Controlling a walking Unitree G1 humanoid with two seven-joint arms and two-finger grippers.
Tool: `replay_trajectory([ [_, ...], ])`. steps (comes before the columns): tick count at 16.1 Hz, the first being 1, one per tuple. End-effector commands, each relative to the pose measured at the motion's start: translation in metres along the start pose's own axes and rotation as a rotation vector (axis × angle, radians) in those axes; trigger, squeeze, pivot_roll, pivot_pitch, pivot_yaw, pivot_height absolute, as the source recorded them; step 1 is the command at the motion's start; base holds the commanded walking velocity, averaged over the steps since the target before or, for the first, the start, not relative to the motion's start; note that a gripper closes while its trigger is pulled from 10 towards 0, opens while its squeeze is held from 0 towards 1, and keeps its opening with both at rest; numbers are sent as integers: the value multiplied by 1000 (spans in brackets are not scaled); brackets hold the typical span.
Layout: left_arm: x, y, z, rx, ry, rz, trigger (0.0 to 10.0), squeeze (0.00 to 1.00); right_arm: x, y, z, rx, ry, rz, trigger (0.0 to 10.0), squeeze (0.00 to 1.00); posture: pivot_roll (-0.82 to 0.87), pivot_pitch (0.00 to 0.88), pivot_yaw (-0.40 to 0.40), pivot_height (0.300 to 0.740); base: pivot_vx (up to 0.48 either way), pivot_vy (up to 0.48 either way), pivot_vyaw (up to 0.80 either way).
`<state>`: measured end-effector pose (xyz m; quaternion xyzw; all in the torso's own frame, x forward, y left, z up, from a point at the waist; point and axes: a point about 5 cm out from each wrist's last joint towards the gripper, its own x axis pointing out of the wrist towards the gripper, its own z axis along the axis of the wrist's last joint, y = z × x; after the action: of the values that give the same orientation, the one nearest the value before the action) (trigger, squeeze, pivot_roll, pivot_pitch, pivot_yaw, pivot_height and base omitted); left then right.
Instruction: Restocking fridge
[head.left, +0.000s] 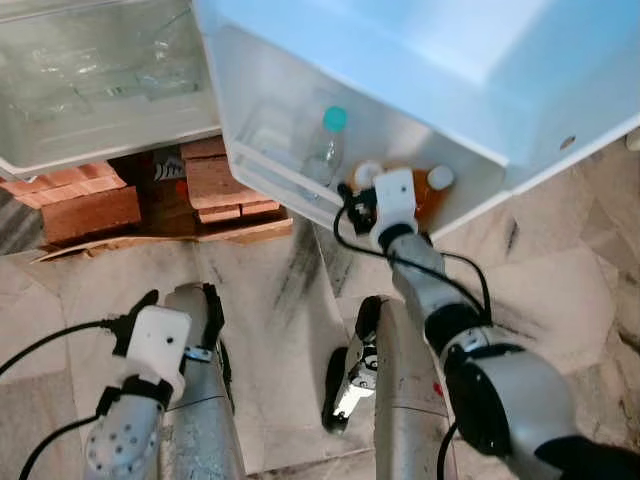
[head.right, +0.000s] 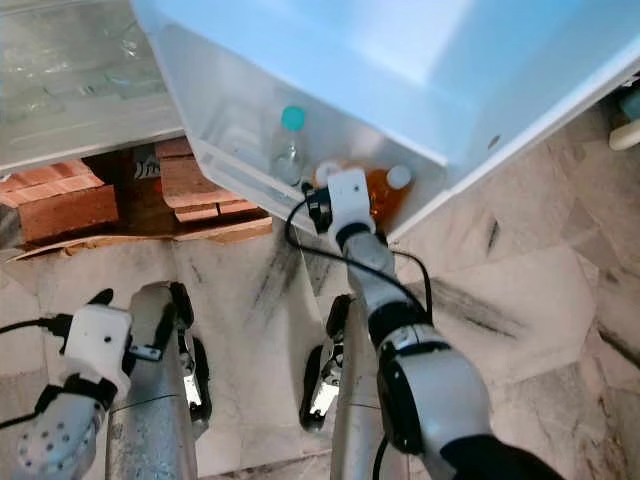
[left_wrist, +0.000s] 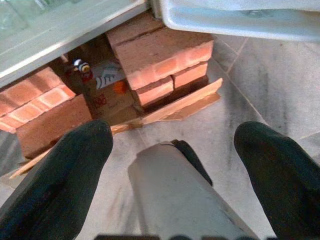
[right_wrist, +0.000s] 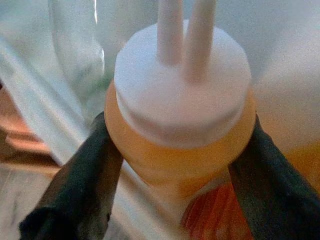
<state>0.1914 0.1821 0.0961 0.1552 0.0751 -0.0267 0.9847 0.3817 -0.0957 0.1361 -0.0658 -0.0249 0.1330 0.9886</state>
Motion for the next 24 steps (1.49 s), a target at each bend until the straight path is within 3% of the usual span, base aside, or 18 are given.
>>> replay_trajectory([
  [1, -3, -1, -10, 4, 42, 0, 10000, 0, 1, -11, 7, 7, -45, -28, 10000, 1000, 226, 366, -146, 551, 0, 0, 0],
  [8, 27, 14, -17, -15, 43, 52, 10000, 0, -5, -26, 12, 9, -111, 12, 10000, 1000, 203, 255, -107, 551, 0, 0, 0],
  [11, 44, 21, -14, -40, 24, 62, 10000, 0, -20, -35, 3, -9, -149, -11, 10000, 1000, 192, 196, -84, 551, 0, 0, 0],
  [13, 50, 22, -20, -128, 71, 58, 10000, 0, -32, -34, -8, 18, -152, -3, 10000, 1000, 179, 153, -71, 551, 0, 0, 0],
  [14, 52, 19, -20, -117, 49, 48, 10000, 0, -44, -33, -17, 53, -154, -13, 10000, 984, 175, 131, -68, 551, 0, 0, 0],
  [16, 53, 14, -20, -127, 22, 29, 10000, 0, -63, -30, -32, 94, -131, -39, 10000, 0, 171, 85, -63, 551, 0, 0, 0],
  [19, 58, 5, -7, -134, -66, 21, 10000, 0, -89, -26, -46, 167, -89, -85, 10000, 0, 156, 42, -52, 551, 0, 0, 0],
  [22, 67, 1, 6, -103, -123, -5, 10000, 0, -101, -27, -35, 154, -115, -104, 10000, 0, 145, 42, -37, 561, 0, 0, 0],
  [24, 66, 3, -7, -110, -83, -7, 10000, 0, -107, -26, -34, 150, -92, -125, 10000, 0, 128, 28, -22, 585, 0, 0, 0],
])
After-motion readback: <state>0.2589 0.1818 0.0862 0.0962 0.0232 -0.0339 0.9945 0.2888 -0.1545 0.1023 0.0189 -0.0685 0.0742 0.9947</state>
